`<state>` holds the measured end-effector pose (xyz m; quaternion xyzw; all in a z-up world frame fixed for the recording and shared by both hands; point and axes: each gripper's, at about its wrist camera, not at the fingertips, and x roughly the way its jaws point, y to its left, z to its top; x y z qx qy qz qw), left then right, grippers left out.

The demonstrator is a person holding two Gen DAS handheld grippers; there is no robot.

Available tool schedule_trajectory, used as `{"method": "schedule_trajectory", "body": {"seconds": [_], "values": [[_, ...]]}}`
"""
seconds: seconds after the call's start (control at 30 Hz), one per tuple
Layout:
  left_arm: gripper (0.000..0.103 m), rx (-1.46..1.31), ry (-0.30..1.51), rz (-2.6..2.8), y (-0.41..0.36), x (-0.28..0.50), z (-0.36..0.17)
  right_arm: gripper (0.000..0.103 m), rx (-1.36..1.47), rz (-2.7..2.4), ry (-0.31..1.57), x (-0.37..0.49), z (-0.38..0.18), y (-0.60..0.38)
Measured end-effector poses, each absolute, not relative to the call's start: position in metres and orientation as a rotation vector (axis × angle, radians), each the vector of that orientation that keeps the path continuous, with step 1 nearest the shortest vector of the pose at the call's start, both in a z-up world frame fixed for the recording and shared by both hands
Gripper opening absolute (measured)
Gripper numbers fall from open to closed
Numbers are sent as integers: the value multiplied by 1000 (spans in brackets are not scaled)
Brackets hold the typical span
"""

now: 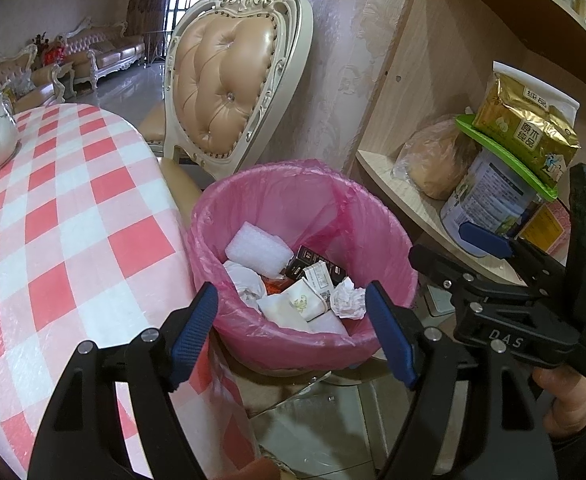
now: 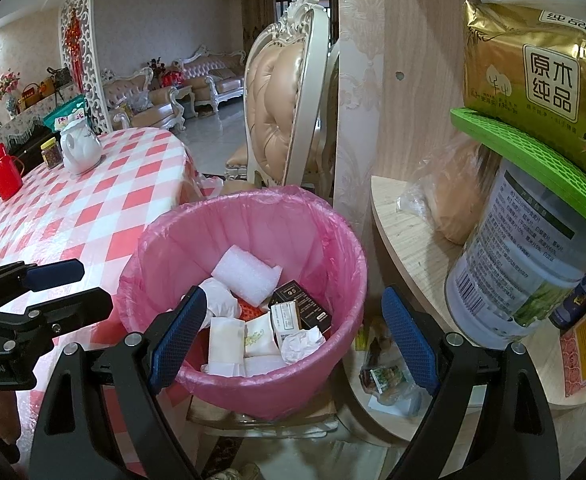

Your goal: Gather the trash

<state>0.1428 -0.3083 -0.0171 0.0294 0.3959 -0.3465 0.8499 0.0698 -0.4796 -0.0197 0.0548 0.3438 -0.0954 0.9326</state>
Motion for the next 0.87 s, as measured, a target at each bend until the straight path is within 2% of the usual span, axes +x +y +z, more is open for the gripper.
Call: {"method": "schedule_trajectory", "body": {"seconds": [0.87], "values": [[76,55,836,-724,-311,146,-19,85,118,-200,708,70,-23,-485]]}}
